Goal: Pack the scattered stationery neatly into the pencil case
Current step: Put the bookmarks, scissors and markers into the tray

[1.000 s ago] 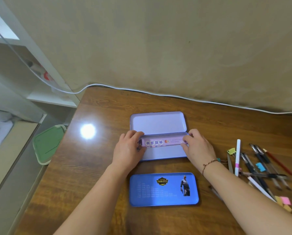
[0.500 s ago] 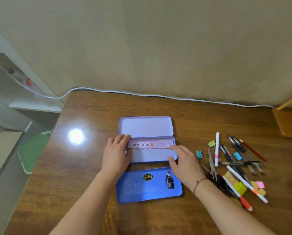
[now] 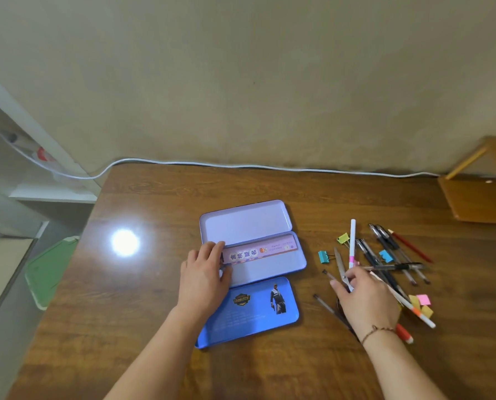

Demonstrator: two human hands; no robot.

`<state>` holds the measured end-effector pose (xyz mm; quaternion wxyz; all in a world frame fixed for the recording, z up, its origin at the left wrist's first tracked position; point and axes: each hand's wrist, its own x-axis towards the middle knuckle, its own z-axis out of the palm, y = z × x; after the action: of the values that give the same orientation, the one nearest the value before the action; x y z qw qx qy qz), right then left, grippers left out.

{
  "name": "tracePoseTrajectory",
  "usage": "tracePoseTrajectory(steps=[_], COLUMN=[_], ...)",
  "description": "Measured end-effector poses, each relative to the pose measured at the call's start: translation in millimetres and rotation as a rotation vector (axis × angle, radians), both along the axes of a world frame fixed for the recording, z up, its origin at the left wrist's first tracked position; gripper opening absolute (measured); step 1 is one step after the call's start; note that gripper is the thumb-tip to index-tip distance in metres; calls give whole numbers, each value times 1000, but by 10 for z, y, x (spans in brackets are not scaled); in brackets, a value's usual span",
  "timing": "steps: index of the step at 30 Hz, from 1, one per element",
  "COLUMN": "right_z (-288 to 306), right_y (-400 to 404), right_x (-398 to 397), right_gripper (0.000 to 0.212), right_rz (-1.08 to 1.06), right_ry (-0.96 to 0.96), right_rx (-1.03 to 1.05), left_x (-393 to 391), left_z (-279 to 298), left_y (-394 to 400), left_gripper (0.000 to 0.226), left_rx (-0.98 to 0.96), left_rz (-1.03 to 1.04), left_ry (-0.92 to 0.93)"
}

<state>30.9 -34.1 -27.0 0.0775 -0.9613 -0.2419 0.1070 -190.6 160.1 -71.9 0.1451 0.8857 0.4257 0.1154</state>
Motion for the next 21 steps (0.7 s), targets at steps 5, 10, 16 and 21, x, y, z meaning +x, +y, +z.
tracePoseTrajectory(steps=[5,10,16,21], right_z=[118,343,549,475], right_y=[-71,33,533,783], right_x=[20,-39,-416,-529], right_gripper=[27,7,3,6], right_rz=[-70,-291,-243,-179], right_ry=[172,553,875,918], right_rx=[110,596,783,715], left_x=[23,251,414,192], left_z=[123,480,678,519], left_y=[-112,-385,-566,-383], left_gripper=[49,42,32,52], left_rx=[88,-190,-474,-132], left_rz=[99,-193,-52,-109], left_ry=[-23,-228,-334,-283])
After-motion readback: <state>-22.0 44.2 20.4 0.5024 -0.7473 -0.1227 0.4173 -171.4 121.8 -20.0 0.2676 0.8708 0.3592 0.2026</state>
